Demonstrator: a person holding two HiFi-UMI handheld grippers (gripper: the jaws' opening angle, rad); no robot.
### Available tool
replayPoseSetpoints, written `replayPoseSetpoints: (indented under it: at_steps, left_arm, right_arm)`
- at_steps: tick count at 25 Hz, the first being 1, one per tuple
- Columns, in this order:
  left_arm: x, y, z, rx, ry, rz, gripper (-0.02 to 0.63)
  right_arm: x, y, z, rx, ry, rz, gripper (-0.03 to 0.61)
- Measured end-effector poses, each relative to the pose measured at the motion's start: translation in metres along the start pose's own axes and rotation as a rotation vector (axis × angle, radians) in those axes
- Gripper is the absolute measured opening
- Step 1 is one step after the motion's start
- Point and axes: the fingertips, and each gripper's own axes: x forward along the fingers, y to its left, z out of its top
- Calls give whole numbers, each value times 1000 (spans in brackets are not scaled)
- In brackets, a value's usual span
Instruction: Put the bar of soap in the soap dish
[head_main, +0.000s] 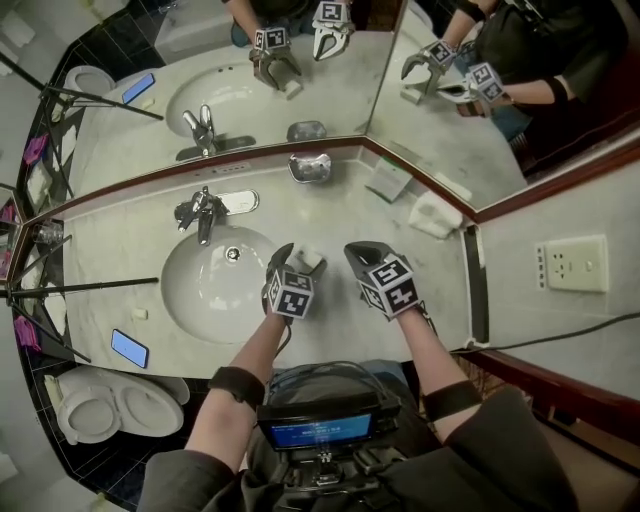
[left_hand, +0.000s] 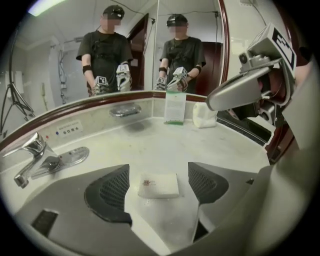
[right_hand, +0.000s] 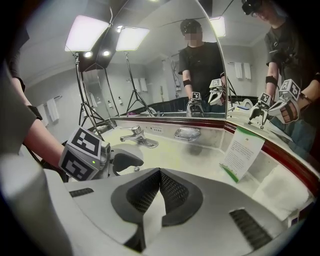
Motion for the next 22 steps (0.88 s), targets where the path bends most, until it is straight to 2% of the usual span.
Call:
replayPoseSetpoints:
  at_steps: [3,7,12,22]
  left_arm:
    - [-23,2,19,13,-54,7,337]
    - [-64,13,48,28,-151,42,165]
    - [-109,27,66,-5,-235,83,3]
    - [-166,30,76,-68,-334,117,2]
  right_arm:
    - [-1,3,6,-4,-14,4,20]
    - [-4,6,17,-15,-39,7,20]
    - [-11,10,33,-37,-73,6,20]
    - [-33,23,50,-48,-142,3,20]
